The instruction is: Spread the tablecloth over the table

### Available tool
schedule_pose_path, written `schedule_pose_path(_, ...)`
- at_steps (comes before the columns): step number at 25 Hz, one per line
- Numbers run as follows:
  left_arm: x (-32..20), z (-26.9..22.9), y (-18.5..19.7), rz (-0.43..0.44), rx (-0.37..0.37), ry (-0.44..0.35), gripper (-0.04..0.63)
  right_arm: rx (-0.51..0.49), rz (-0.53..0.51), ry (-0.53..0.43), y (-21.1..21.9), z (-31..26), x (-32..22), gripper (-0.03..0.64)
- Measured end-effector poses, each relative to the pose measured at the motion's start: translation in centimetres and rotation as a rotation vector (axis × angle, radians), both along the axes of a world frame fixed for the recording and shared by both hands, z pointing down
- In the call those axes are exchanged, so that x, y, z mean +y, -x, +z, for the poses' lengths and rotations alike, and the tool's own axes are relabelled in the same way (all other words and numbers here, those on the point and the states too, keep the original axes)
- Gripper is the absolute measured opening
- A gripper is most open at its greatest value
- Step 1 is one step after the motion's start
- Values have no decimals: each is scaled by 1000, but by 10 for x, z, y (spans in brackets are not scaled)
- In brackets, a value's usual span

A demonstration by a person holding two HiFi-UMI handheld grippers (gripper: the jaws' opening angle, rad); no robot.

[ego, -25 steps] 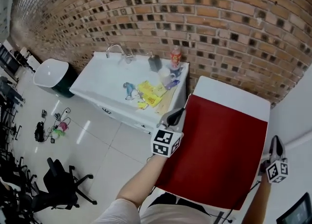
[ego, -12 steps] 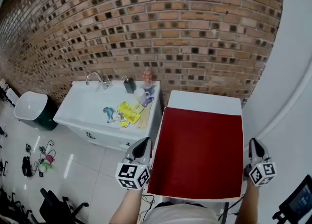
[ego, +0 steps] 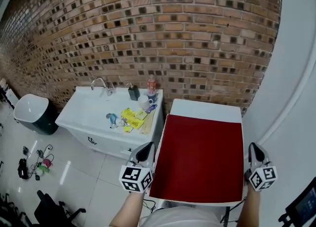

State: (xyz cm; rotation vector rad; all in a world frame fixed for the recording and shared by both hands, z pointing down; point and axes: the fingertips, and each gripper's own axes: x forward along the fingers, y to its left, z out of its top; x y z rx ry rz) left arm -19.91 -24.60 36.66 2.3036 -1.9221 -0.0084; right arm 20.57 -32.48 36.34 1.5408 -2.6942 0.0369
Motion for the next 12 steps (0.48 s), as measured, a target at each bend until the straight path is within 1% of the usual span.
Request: schedule_pose_path(12, 5, -9, -5, 22, 3, -6, 5, 4, 12, 12, -2, -3, 13, 5)
